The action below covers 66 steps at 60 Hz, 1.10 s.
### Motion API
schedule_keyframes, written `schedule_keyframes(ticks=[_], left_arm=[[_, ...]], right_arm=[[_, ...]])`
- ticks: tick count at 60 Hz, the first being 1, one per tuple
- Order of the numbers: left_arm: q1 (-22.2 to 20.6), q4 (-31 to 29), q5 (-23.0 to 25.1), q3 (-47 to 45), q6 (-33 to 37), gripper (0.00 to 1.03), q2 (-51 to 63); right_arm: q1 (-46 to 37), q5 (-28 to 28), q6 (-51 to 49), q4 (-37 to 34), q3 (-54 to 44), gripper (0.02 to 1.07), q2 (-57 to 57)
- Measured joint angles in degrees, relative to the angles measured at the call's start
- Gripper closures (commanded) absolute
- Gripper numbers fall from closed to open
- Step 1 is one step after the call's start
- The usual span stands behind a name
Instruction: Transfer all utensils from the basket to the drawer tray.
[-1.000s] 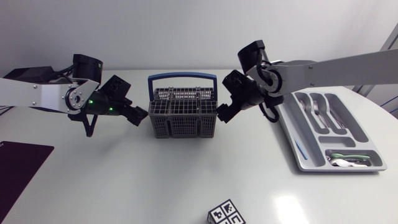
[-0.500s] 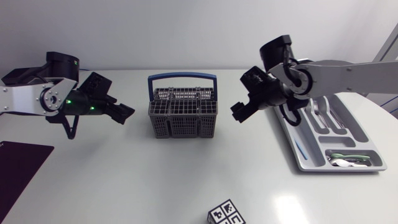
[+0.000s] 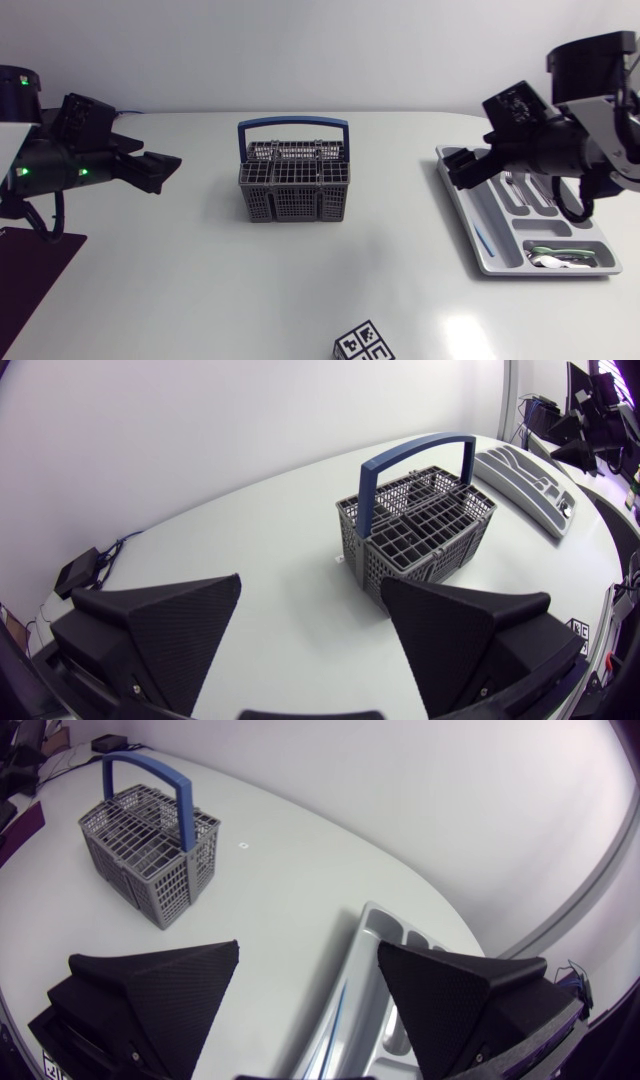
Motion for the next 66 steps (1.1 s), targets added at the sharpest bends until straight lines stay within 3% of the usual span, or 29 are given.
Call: schedule_keyframes(ticks=[13,31,46,66], left_arm=[[1.2,2.5,0.0,-5.5,0.0,0.05,-8.5],[1.3,6.6,0.0,-14.8,-1.2,0.05,-19.8],[6.0,9.9,-0.9,-21.4,-5.9,0.05,-28.9],[6.1,10.6,-3.5,-27.6,-8.1,0.05,-38.2]], right_arm=[[-6.9,-0.2,0.0,7.2,-8.5,0.07,-11.9],[-11.1,-0.3,0.0,10.2,-18.6,0.07,-27.3],[-12.9,-0.3,-0.2,11.3,-26.4,0.07,-36.7],[-12.5,-0.4,3.4,12.3,-33.7,0.07,-46.9]])
